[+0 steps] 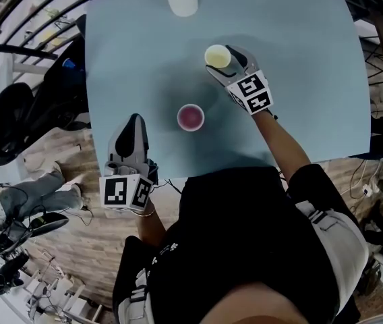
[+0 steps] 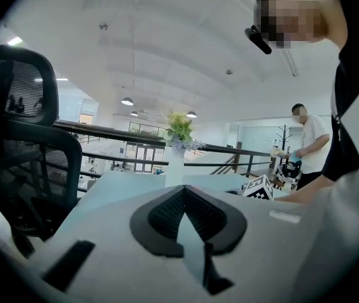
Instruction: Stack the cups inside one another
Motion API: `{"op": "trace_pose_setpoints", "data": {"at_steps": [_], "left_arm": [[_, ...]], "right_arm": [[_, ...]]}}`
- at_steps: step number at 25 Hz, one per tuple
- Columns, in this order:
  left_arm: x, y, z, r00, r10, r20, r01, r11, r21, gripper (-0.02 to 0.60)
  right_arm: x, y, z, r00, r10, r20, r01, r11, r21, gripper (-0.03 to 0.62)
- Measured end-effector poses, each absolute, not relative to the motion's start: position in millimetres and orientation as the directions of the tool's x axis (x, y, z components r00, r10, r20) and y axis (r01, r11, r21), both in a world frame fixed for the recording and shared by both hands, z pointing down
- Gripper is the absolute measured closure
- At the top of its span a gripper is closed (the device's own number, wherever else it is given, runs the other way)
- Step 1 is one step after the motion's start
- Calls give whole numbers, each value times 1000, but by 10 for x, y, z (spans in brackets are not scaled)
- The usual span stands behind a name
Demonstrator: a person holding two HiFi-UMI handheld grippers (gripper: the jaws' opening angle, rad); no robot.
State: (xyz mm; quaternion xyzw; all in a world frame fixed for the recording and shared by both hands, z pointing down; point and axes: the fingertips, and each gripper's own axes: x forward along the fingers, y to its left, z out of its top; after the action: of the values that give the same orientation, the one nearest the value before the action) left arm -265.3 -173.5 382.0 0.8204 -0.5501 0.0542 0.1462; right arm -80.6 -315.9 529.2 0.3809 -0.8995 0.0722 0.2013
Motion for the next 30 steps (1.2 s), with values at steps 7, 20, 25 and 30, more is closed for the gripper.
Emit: {"op": "trace_pose_setpoints", "data": {"at_steps": [7, 20, 25, 30], "left_arm": [[-2636, -1723, 3817, 391, -888, 242, -918, -357, 173, 591], [-2673, -1596, 3765, 394, -894, 214, -916, -362, 173, 591], [-2697, -1536, 3730, 393, -899, 194, -915, -362, 177, 591], [-2680, -1472, 3693, 390, -903, 183, -917, -361, 172, 591]], "right_arm": [[-818, -3059, 5096, -663, -649, 374, -699, 716, 4, 256], [-1026, -2675, 4578, -731, -628, 266, -657, 753, -30, 256], [-1144, -2488, 4428, -758, -607, 238, -632, 774, -38, 256], [-1236, -2317, 4300, -786, -579, 215, -601, 798, -45, 256]]}}
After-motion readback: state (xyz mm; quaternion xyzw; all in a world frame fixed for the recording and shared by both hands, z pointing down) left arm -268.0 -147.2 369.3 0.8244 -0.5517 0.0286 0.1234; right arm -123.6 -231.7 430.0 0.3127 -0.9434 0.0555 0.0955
